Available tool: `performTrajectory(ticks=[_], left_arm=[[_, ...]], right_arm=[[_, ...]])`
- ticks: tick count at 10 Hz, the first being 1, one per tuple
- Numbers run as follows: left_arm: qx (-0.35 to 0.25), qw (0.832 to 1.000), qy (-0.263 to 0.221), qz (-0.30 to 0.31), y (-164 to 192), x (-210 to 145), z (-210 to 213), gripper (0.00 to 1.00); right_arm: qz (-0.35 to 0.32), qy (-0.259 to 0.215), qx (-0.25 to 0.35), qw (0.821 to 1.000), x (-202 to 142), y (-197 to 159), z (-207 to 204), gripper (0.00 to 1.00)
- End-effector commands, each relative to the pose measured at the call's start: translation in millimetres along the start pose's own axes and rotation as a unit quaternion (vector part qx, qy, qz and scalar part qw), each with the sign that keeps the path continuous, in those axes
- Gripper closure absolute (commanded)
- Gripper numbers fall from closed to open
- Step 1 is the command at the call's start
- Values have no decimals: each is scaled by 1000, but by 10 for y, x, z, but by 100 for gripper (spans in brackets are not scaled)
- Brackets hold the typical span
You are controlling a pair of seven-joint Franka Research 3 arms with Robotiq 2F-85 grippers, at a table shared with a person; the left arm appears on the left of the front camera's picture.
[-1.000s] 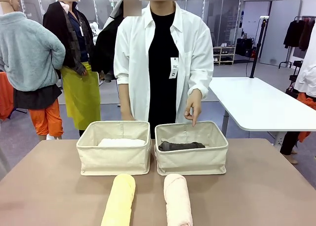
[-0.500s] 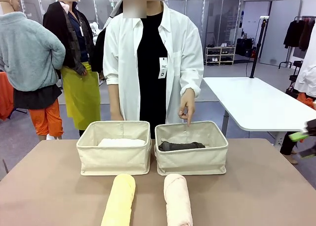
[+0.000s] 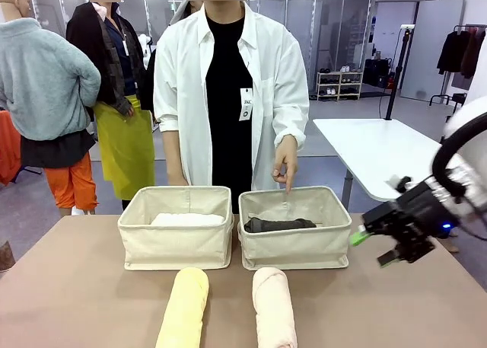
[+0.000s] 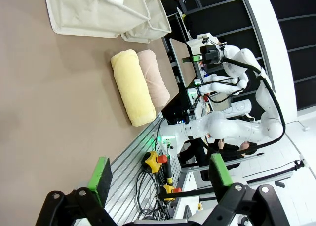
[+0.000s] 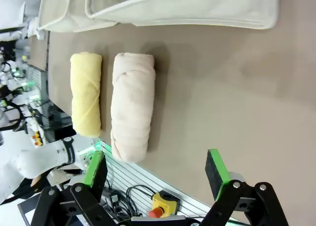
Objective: Divide the towels into two baskets.
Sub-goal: Pick up one hotel-folded towel from the bottom of the table and place it in the Fabric basket indicated by the person.
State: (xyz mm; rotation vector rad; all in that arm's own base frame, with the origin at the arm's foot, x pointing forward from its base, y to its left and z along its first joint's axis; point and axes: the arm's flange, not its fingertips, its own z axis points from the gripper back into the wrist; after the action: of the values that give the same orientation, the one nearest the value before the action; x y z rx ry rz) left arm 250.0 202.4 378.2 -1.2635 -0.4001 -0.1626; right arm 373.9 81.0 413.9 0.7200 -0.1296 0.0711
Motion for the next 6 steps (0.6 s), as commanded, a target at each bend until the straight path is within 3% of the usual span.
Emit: performTrajectory(ticks=[1,6], left_arm=[[-4,1000,-2,-5,-42,-37,9,0],[-4,1000,-2,-5,-42,-37,9,0]], right_arm=[[-4,17,-29,999,-11,214,-423,0],[16,57,-83,995,-47,588,-1194,0]])
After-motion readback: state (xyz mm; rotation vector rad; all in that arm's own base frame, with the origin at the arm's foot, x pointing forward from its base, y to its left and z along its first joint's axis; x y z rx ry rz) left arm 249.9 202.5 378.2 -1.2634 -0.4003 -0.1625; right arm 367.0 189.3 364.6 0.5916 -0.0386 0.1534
